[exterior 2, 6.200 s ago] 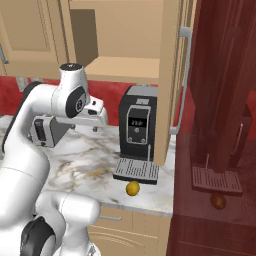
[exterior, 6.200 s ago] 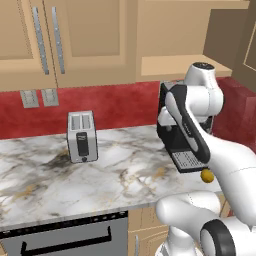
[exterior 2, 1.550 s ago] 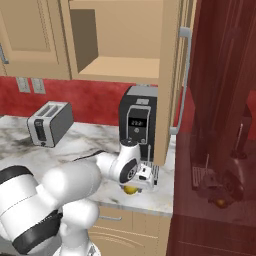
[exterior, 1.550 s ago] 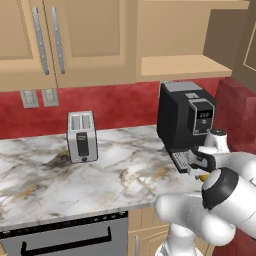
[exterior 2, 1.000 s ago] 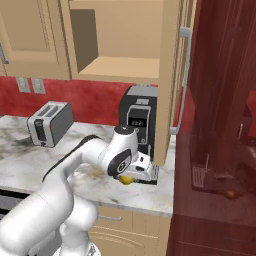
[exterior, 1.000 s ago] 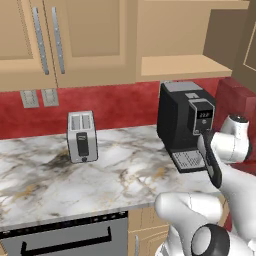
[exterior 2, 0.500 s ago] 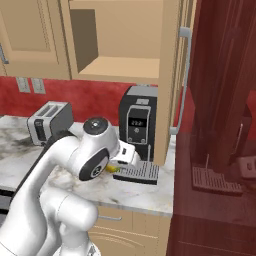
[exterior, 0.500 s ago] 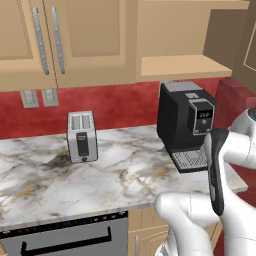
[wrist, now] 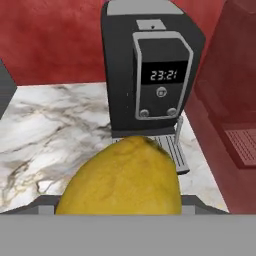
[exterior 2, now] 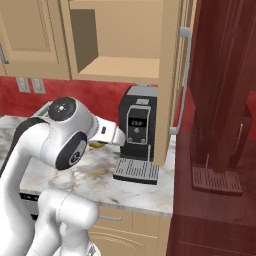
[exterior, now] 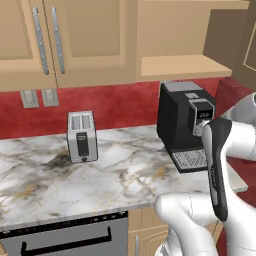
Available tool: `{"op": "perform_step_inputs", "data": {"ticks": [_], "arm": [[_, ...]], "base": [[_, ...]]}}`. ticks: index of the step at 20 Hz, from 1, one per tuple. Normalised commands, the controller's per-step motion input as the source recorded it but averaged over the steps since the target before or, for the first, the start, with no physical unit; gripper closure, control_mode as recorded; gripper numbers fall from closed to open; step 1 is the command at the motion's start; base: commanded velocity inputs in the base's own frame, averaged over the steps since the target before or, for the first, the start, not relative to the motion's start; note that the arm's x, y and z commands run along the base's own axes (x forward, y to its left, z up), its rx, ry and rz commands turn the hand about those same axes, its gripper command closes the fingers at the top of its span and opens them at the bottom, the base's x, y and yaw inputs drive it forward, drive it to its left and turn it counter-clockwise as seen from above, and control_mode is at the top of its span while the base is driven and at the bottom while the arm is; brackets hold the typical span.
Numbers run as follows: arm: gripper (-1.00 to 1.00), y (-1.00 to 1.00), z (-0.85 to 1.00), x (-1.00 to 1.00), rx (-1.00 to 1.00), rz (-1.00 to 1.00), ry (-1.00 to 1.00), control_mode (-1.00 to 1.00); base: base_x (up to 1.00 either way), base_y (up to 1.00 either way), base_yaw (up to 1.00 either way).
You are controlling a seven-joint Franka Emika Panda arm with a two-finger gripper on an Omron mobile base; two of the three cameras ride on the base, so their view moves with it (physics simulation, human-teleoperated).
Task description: Pick the lemon from the counter and place it in the cabinet. Then close the cabinet.
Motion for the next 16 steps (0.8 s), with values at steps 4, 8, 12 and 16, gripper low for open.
{"op": "perform_step_inputs", "data": {"ticks": [4,8,12,16], "arm": [[1.00,0.14,1.00,0.00,-0.01,-0.04,-0.14,-1.00],[1.00,0.04,1.00,0.00,0.00,-0.08,-0.12,-1.00],[1.00,0.00,1.00,0.02,0.00,-0.09,-0.14,-1.00],[1.00,0.00,0.66,0.41,0.00,-0.07,-0.22,-1.00]], "base": [[0.00,0.00,0.00],[0.00,0.00,0.00],[0.00,0.00,0.00],[0.00,0.00,0.00]]}}
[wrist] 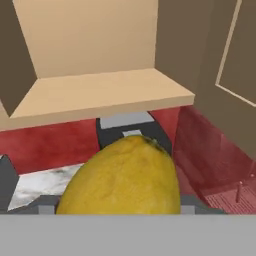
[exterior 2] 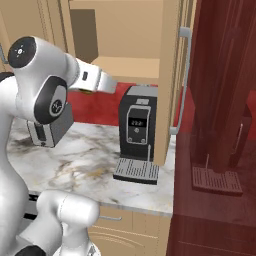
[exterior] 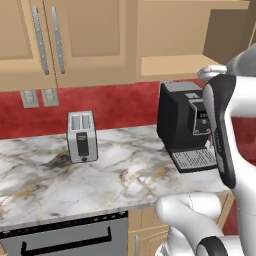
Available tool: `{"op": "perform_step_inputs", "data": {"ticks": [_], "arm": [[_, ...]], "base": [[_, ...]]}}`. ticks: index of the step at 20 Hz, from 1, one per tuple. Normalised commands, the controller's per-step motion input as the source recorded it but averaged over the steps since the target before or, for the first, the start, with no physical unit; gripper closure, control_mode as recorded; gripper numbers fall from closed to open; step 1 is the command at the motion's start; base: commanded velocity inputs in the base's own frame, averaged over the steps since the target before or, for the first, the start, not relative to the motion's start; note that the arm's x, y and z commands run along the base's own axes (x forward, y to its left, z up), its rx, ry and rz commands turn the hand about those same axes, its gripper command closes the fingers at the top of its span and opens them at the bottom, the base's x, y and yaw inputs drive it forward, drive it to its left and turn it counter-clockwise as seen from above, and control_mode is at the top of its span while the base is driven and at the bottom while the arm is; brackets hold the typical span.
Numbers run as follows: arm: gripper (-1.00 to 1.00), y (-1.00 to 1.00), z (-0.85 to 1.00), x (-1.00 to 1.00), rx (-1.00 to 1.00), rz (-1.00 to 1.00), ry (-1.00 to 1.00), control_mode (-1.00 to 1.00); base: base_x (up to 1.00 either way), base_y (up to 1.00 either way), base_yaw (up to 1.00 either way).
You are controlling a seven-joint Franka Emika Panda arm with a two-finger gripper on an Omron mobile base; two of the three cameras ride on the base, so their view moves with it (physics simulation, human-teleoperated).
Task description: Pick the lemon from the counter and place it in the cabinet. Then close the cabinet.
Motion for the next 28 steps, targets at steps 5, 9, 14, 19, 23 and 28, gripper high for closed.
{"op": "perform_step_inputs", "data": {"ticks": [5,9,14,19,23,28], "arm": [[1.00,0.00,0.31,0.53,0.00,-0.06,-0.24,-1.00],[1.00,0.00,-0.01,0.76,0.00,-0.06,-0.01,-1.00],[1.00,-0.03,-0.08,0.82,0.03,-0.03,0.02,-1.00],[1.00,-0.32,0.00,0.63,0.11,0.00,0.17,-1.00],[1.00,-0.35,0.00,0.62,0.10,0.00,0.21,-1.00],[1.00,-0.22,-0.04,0.63,0.01,0.00,0.10,-1.00]], "base": [[0.00,0.00,0.00],[0.00,0.00,0.00],[0.00,0.00,0.00],[0.00,0.00,0.00],[0.00,0.00,0.00],[0.00,0.00,0.00]]}}
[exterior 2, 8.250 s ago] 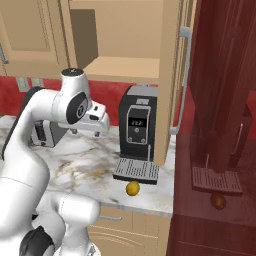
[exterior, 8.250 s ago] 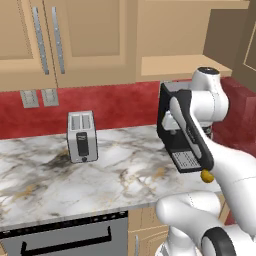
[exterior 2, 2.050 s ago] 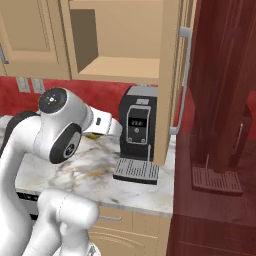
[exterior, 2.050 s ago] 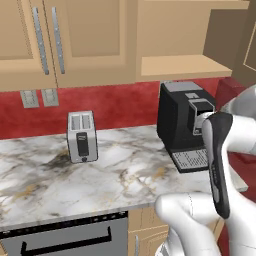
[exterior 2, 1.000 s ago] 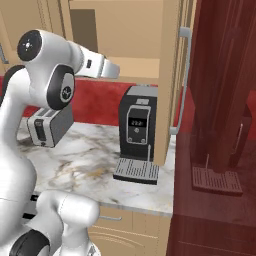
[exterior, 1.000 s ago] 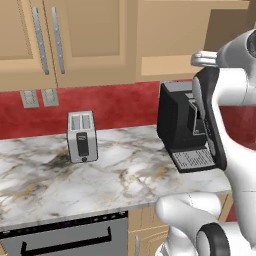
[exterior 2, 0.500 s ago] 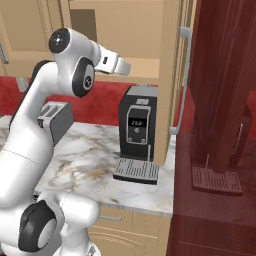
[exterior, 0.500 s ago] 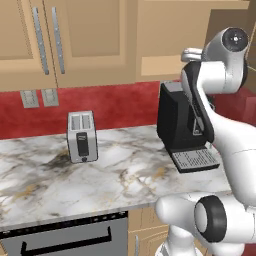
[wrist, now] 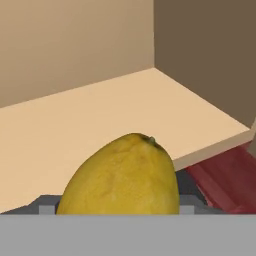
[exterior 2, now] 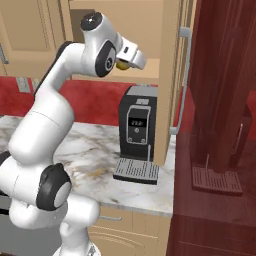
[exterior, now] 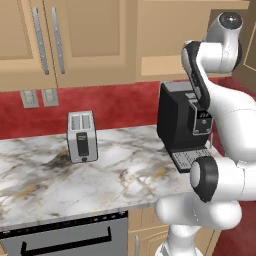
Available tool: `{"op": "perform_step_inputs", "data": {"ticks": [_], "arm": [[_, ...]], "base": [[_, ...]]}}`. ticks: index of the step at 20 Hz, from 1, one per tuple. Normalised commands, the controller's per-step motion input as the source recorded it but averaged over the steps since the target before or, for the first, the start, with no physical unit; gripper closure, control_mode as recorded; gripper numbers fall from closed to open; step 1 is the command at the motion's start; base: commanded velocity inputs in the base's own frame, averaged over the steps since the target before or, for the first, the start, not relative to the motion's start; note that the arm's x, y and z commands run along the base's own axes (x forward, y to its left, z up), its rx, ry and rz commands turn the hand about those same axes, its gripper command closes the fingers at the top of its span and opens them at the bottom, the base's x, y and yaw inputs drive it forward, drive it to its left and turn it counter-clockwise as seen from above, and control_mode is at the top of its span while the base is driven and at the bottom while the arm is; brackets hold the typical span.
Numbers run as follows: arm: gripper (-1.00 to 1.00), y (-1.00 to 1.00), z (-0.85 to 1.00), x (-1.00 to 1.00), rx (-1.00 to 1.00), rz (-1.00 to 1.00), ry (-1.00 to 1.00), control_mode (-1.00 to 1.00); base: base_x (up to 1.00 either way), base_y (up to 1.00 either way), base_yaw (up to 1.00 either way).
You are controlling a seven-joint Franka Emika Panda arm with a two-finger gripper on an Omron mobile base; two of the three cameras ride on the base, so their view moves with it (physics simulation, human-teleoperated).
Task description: Pick the lemon from the counter and place it in the cabinet. Then close the cabinet.
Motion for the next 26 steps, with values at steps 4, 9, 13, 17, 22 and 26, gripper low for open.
{"op": "perform_step_inputs", "data": {"ticks": [4,9,13,17,22,26], "arm": [[1.00,-0.02,-0.25,0.65,0.00,0.00,-0.04,-1.00],[1.00,0.00,-0.42,0.55,0.00,0.00,-0.09,-1.00],[1.00,-0.01,-0.60,0.36,0.00,0.00,-0.11,-1.00],[1.00,-0.05,-0.24,0.29,-0.01,0.00,-0.13,-1.00],[1.00,-0.15,0.04,0.35,0.00,-0.01,0.05,-1.00],[1.00,-0.16,0.12,0.46,0.00,0.00,0.15,-1.00]], "base": [[0.00,0.00,0.00],[0.00,0.00,0.00],[0.00,0.00,0.00],[0.00,0.00,0.00],[0.00,0.00,0.00],[0.00,0.00,0.00]]}}
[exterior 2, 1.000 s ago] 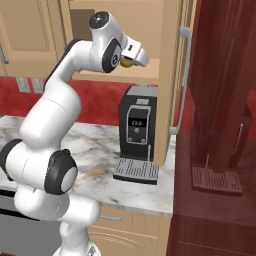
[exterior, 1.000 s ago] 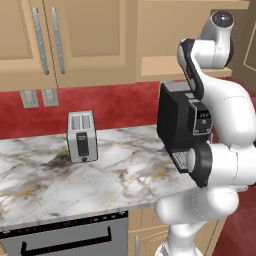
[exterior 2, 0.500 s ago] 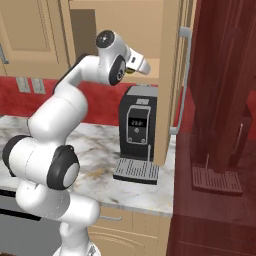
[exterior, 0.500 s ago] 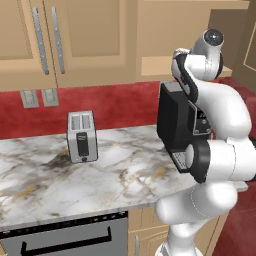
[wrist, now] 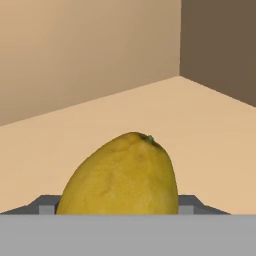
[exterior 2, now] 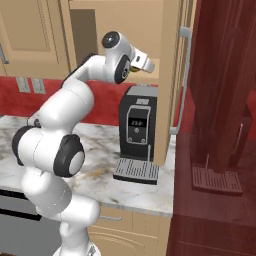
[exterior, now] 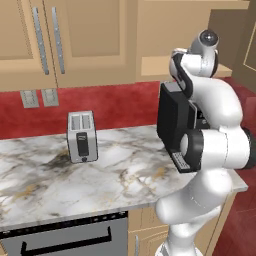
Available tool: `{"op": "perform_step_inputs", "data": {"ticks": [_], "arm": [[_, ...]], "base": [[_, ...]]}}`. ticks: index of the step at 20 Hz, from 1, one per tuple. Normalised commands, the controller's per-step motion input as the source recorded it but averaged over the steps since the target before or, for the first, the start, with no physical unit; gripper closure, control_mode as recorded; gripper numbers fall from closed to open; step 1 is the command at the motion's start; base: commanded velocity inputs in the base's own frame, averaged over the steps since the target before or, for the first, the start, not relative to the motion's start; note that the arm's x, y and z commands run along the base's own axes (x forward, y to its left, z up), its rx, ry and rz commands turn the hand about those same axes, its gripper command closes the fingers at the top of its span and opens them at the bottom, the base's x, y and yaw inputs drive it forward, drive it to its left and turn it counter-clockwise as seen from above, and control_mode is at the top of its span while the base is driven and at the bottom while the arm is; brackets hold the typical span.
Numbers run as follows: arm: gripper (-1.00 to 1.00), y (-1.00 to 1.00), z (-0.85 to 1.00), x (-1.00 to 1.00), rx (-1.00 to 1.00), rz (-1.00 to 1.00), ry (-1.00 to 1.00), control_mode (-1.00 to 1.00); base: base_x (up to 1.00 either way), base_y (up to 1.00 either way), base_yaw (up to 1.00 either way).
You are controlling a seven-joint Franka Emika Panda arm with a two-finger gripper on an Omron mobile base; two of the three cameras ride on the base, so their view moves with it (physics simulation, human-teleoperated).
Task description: Pick the lemon from the counter and place it in the cabinet. Then close the cabinet.
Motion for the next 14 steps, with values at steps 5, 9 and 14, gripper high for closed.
{"op": "perform_step_inputs", "data": {"ticks": [5,9,14], "arm": [[1.00,-0.12,0.04,0.47,0.00,0.00,0.14,-1.00],[1.00,-0.01,-0.10,0.54,0.00,0.00,0.04,-1.00],[1.00,0.00,-0.12,0.44,0.00,0.00,0.00,-1.00]], "base": [[0.00,0.00,0.00],[0.00,0.00,0.00],[0.00,0.00,0.00]]}}
